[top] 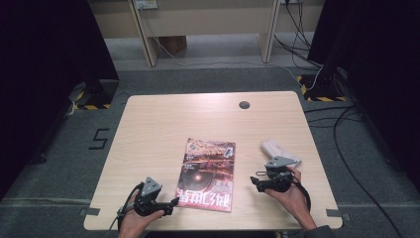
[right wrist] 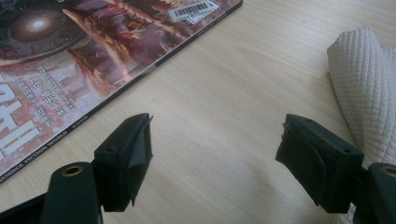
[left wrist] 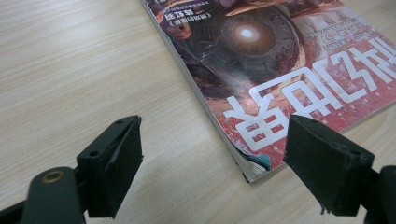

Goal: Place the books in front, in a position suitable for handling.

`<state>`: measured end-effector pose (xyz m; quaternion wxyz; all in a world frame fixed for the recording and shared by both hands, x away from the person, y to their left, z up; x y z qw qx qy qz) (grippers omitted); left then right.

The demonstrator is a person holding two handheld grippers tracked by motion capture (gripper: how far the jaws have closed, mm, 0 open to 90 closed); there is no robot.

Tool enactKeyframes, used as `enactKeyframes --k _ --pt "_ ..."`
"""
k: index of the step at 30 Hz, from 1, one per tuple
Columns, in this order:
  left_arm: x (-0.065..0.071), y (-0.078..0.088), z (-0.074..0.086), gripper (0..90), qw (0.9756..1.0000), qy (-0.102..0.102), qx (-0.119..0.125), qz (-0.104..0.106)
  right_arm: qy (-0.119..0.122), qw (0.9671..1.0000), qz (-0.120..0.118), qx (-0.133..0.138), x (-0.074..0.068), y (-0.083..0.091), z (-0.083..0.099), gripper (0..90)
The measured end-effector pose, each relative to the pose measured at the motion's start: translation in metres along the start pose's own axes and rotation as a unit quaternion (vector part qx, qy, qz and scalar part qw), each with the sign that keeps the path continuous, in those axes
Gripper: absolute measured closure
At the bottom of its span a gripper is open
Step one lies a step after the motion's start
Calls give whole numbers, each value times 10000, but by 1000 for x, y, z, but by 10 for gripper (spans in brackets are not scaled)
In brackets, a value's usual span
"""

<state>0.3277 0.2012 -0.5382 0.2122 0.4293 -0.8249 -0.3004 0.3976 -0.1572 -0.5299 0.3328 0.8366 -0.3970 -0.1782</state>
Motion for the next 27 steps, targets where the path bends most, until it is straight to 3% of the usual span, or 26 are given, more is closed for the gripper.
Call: enactKeyframes --k 7,14,23,27 --pt "0 -1 0 184 10000 15 5 -2 6 10000 39 8 -1 -2 -2 258" --pt "4 -5 -1 184 10000 -69 -39 33 169 9999 -6 23 -8 -12 -12 258" --pt "7 -11 -4 183 9998 -173 -27 -32 330 9993 -121 149 -16 -29 -39 258" --pt "8 -11 -4 182 9999 -127 -4 40 321 9991 -215 169 -19 -41 -54 258"
Point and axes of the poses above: each handheld gripper's, and its own axes: y roughly backward along the jaws, z roughly out of its underside, x roughly to its right, the point moved 6 cm from there along -y, roughly forward along the jaws
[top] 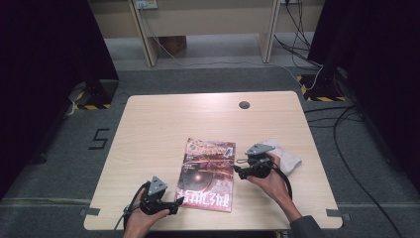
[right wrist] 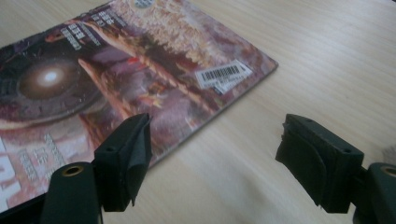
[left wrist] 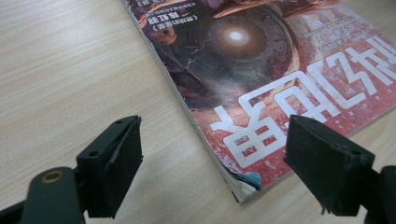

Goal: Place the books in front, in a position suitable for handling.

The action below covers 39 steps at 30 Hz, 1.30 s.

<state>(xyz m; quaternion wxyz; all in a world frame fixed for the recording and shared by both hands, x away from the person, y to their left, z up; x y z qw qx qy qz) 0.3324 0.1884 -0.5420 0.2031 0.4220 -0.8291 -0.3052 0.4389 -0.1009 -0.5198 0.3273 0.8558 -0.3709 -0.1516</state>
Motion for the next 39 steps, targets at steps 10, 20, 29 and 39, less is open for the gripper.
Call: enactKeyframes --k 10,20,29,39 --pt "9 -4 1 165 9999 -154 -10 41 28 10000 -76 43 8 -25 -22 258" --pt "14 -10 -1 151 9993 -368 3 -66 30 9999 -99 -78 15 -50 -34 258" --pt "21 -17 0 150 9984 -552 -85 -9 111 9995 -209 -224 12 -84 -47 258" --pt "26 -24 -4 147 9984 -565 -66 -57 39 9996 -146 -236 21 -99 -50 258"
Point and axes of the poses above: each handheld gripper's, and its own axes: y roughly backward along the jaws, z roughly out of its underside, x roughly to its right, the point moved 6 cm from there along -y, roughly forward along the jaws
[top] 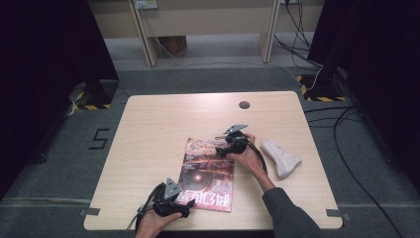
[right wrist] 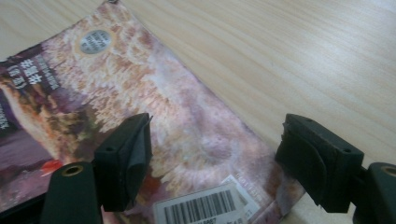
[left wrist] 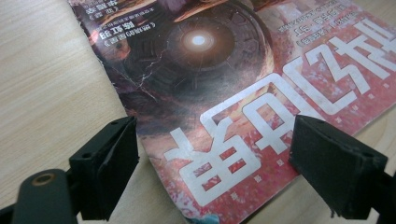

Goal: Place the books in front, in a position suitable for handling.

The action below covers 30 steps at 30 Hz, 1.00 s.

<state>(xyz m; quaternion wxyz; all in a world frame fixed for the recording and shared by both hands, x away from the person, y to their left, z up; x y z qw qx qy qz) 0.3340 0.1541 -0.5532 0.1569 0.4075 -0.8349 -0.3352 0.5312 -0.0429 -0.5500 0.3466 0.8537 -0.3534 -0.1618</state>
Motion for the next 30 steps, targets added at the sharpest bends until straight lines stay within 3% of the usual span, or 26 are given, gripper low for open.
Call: enactKeyframes --k 3,13,18,21,23,30 --pt "5 1 -1 143 9999 -156 -2 -56 -139 9999 -58 -10 0 -3 0 255" --pt "0 2 1 142 9999 -63 -26 -89 -176 9998 -76 -3 1 3 7 257" --pt "-13 3 1 137 9996 -59 -112 -243 -100 9999 68 -86 -1 17 18 242" --pt "-20 3 -1 137 9989 -227 -143 -392 -54 9998 114 -161 -2 29 29 233" --pt "-27 2 -2 136 9985 -233 -160 -476 -6 9997 136 -214 -2 39 37 232" --pt "-59 -5 -10 139 9968 -63 -264 -754 -96 9988 227 -413 -11 64 60 228"
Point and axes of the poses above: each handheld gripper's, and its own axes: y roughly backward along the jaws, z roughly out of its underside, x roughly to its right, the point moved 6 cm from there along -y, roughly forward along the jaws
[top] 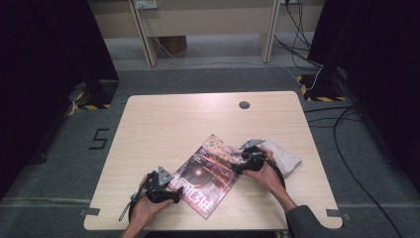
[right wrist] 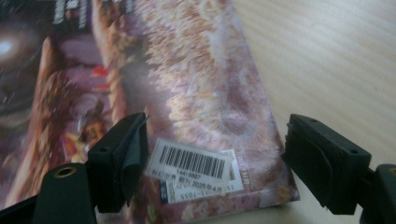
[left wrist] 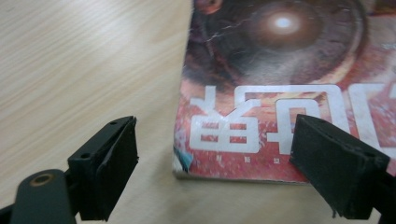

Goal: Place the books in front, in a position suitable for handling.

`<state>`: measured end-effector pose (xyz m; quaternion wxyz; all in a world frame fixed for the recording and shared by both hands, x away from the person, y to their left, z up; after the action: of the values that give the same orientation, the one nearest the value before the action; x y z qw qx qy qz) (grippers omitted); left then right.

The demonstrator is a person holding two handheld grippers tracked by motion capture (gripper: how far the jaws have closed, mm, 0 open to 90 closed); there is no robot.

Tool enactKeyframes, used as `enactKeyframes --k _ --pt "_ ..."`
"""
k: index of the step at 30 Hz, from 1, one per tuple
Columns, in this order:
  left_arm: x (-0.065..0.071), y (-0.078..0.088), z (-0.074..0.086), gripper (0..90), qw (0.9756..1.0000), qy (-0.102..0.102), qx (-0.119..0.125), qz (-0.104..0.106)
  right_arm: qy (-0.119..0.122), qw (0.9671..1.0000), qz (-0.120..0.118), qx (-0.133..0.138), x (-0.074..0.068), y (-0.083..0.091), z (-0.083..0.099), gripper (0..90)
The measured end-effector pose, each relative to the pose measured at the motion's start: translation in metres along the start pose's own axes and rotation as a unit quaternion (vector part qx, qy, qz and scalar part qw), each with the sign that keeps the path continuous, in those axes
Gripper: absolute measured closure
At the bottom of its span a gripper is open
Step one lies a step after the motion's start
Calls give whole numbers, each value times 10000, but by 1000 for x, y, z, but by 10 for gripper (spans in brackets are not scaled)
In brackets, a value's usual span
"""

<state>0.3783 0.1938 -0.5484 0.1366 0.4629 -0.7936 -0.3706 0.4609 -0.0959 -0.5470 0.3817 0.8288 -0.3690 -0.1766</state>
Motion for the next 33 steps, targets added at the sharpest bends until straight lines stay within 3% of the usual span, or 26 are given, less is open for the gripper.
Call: enactKeyframes --k 6,7,14,17,19,21,22,24,26,28,33 --pt "-17 -8 -7 142 9996 61 -80 -270 15 10000 11 -43 -13 14 16 209" --pt "-21 -12 -10 142 9993 176 -87 -326 28 10000 31 -58 -19 19 22 197" --pt "-30 -22 -20 162 9985 196 -91 -501 30 9998 -30 -182 -33 33 39 183" --pt "-33 -28 -26 214 9982 195 33 -558 357 9990 -9 -264 -42 38 48 181" --pt "-32 -28 -27 249 9987 260 67 -432 431 9987 -9 -254 -46 41 51 199" --pt "-30 -27 -26 233 9989 345 69 -320 368 9990 -38 -238 -47 43 51 216" --pt "-25 -21 -25 229 9984 513 163 -179 208 9996 -164 -50 -42 47 48 272" --pt "-22 -17 -25 229 9985 512 182 -111 144 9997 -180 39 -40 48 46 267" --pt "-7 -3 -19 223 9982 517 263 155 -63 9996 -210 175 -31 48 40 264" --pt "-2 1 -16 217 9982 502 256 207 -55 9997 -182 183 -28 47 38 263" --pt "31 13 5 206 9978 320 44 579 -159 9993 -308 117 -27 31 32 261"
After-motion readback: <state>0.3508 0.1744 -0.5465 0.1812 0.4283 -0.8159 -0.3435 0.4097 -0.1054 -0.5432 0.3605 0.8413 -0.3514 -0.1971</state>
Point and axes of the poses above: each handheld gripper's, and its own axes: y roughly backward along the jaws, z roughly out of its underside, x roughly to its right, the point moved 6 cm from there along -y, roughly forward along the jaws
